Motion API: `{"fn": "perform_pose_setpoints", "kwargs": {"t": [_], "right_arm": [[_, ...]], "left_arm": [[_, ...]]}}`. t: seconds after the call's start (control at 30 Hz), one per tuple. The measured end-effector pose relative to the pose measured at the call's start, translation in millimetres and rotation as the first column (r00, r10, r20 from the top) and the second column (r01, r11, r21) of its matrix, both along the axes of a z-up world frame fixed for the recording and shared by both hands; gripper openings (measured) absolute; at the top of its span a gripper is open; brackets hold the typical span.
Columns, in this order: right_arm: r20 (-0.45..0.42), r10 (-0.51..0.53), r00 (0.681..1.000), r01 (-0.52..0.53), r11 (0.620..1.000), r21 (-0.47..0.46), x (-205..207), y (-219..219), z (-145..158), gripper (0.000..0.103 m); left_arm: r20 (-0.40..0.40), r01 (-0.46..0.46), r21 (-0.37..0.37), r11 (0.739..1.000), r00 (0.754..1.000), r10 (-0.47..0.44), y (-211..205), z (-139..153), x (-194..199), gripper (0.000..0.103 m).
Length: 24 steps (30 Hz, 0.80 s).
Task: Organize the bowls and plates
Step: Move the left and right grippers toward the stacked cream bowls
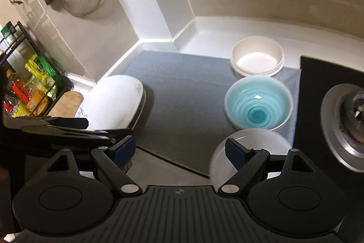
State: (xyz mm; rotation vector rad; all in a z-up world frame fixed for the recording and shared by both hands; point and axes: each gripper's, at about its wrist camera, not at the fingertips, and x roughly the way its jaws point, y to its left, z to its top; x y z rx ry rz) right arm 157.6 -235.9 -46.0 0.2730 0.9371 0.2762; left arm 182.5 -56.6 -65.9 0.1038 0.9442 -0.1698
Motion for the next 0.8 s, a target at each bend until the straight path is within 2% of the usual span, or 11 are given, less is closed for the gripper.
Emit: {"fn": "perform_pose_setpoints", "kwargs": {"t": [0.2,0.4,0.63,0.8], "right_arm": [[0.049,0.017,0.999,-0.016,1.0,-0.013,-4.9,-28.8,15.6,0.088],[0.055,0.04,0.998,-0.039,0.999,-0.019,-5.6,-54.0,17.2,0.088],[0.02,0.048,0.999,-0.047,0.999,-0.011,2.1,-63.7,9.6,0.088],[-0.004,0.004,1.0,-0.004,1.0,-0.005,14.0,-63.0,4.0,0.088]], "left_arm": [[-0.004,-0.023,0.015,1.0,1.0,0.023,-31.3,0.2,-3.9,0.103],[-0.016,-0.058,0.034,0.998,0.998,0.059,-51.7,-6.4,-11.2,0.103],[-0.055,-0.06,0.042,0.997,0.997,0.063,-56.0,-16.1,-6.9,0.103],[-0.066,-0.039,0.053,0.998,0.997,0.042,-51.4,-21.1,9.8,0.103]]}}
